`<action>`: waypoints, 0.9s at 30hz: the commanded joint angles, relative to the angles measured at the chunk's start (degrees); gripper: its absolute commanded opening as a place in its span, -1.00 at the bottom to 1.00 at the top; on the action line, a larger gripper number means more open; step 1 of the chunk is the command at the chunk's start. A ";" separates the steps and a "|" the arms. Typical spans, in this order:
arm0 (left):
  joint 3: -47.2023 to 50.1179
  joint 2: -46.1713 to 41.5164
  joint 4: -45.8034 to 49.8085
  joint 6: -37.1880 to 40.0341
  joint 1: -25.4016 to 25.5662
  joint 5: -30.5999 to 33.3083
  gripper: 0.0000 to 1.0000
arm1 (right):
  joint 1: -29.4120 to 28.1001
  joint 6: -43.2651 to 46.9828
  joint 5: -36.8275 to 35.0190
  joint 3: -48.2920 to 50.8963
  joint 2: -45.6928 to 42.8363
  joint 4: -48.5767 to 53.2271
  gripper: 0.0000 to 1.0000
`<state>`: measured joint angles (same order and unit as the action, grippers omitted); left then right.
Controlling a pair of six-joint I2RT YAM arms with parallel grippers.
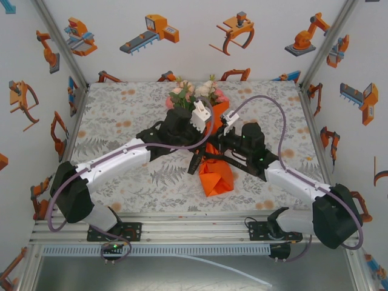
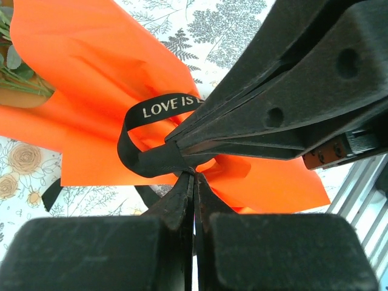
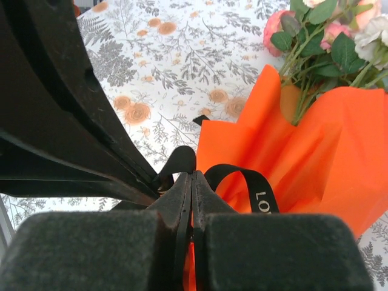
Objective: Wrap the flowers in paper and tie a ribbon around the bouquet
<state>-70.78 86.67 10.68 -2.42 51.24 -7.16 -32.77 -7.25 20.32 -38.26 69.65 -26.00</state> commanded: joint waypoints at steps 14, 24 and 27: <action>-11.01 12.41 3.22 -17.32 -9.58 1.80 -0.22 | 0.01 1.71 -7.40 8.70 -19.19 12.29 -1.00; -21.32 27.67 12.51 -2.58 -10.43 -13.17 -0.02 | 0.00 1.53 -7.67 9.16 -20.92 12.99 -1.00; -21.50 28.88 12.35 -2.25 -10.62 -12.55 -0.01 | 0.02 1.45 -7.14 9.01 -20.83 13.14 -1.00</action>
<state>-90.13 115.79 21.26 -8.21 41.15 -16.91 -32.77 -5.98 13.39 -29.21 49.47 -12.82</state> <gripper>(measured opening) 0.494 0.004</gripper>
